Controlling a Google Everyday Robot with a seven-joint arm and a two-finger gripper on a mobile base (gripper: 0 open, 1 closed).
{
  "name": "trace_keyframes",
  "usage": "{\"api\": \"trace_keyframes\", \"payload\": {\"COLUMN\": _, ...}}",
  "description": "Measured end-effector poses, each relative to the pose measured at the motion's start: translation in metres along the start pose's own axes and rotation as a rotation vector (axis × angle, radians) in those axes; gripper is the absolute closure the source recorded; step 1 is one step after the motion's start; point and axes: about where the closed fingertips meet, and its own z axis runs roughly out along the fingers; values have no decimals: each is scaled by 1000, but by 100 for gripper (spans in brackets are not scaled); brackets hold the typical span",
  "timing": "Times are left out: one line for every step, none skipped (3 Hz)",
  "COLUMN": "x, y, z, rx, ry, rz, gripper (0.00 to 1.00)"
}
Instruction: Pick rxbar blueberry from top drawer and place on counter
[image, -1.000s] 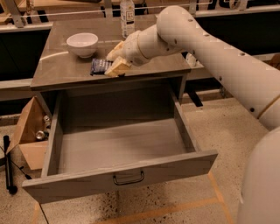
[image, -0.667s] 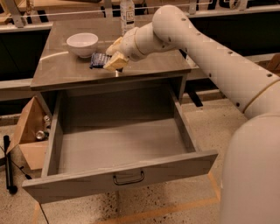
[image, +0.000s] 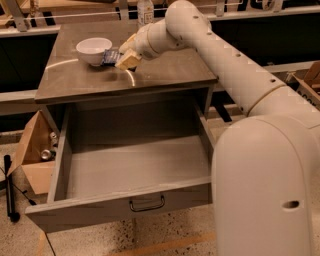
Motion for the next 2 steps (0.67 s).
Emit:
{"api": "trace_keyframes", "payload": {"x": 5, "y": -12, "z": 10, "rx": 7, "ry": 12, "rz": 27, "gripper": 36}}
{"api": "trace_keyframes", "payload": {"x": 14, "y": -12, "z": 15, "rx": 4, "ry": 28, "rz": 57, "gripper": 12}}
